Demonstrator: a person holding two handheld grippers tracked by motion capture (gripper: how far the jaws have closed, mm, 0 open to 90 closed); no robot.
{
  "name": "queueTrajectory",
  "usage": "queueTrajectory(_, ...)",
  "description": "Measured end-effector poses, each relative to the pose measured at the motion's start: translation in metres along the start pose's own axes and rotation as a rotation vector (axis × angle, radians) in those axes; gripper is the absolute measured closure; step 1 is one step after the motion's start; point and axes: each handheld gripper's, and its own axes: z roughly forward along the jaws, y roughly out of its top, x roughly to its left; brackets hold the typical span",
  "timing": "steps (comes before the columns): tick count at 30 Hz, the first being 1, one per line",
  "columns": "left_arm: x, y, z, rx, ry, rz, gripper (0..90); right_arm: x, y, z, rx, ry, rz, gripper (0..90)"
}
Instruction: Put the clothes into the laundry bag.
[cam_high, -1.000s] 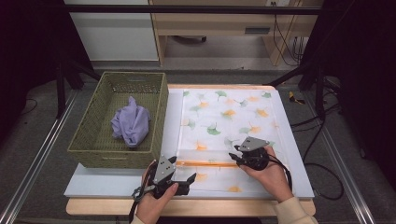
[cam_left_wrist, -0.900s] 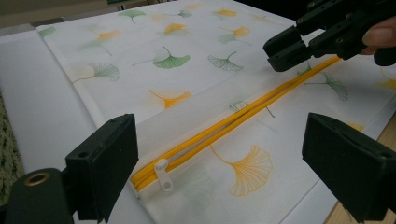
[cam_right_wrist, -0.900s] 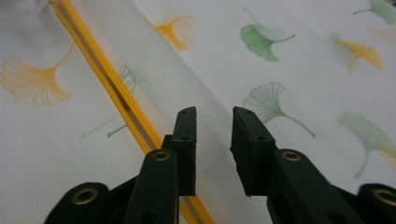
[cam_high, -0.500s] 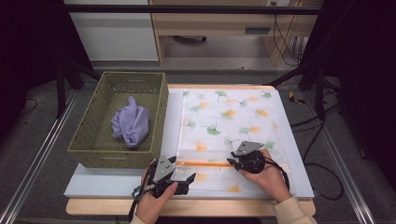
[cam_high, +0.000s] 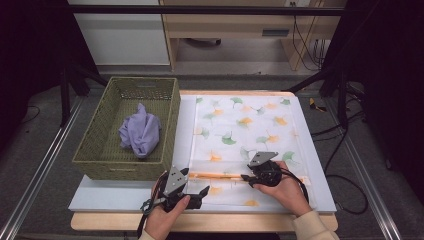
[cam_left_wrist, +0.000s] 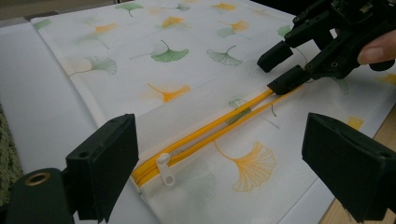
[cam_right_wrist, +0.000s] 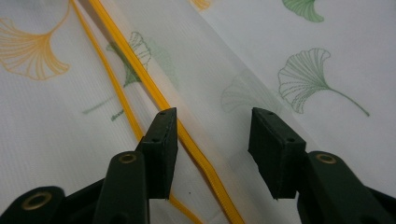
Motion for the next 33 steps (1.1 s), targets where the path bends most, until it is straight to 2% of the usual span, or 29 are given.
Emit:
queueTrajectory(3,0.001,0.000,0.000,-0.001,0.002,-0.001,10.5,-0.003,-0.001,0.001,-0.005,0.020,0.017,57.9)
queueTrajectory(6,0.001,0.000,0.001,0.002,0.005,-0.005,10.5,-0.008,-0.002,0.001,-0.014,0.048,0.049,67.1)
queueTrajectory(8,0.001,0.000,0.001,0.004,0.006,-0.005,10.5,-0.010,-0.003,0.001,-0.019,0.049,0.063,70.7)
queueTrajectory(9,0.001,0.000,0.001,0.006,0.006,-0.003,10.5,-0.013,-0.005,0.001,-0.026,0.052,0.078,76.0)
queueTrajectory(11,0.000,0.000,0.002,0.006,0.004,-0.001,10.5,-0.014,-0.004,0.001,-0.023,0.048,0.090,80.7)
queueTrajectory(12,0.000,0.000,0.002,0.006,0.004,-0.001,10.5,-0.014,-0.004,0.001,-0.023,0.048,0.090,80.7)
queueTrajectory(14,-0.001,-0.001,0.002,0.008,0.001,0.004,10.5,-0.015,-0.002,0.002,-0.012,0.032,0.093,86.4)
queueTrajectory(18,-0.001,-0.001,0.002,0.006,0.001,0.001,10.5,-0.016,0.000,0.002,-0.009,-0.001,0.095,87.8)
queueTrajectory(26,0.002,0.000,0.001,0.008,0.007,-0.003,10.5,-0.019,0.004,-0.002,-0.029,-0.020,0.104,88.3)
queueTrajectory(33,0.000,0.000,0.002,0.011,0.006,0.000,10.5,-0.019,0.013,-0.017,-0.111,-0.044,0.120,88.6)
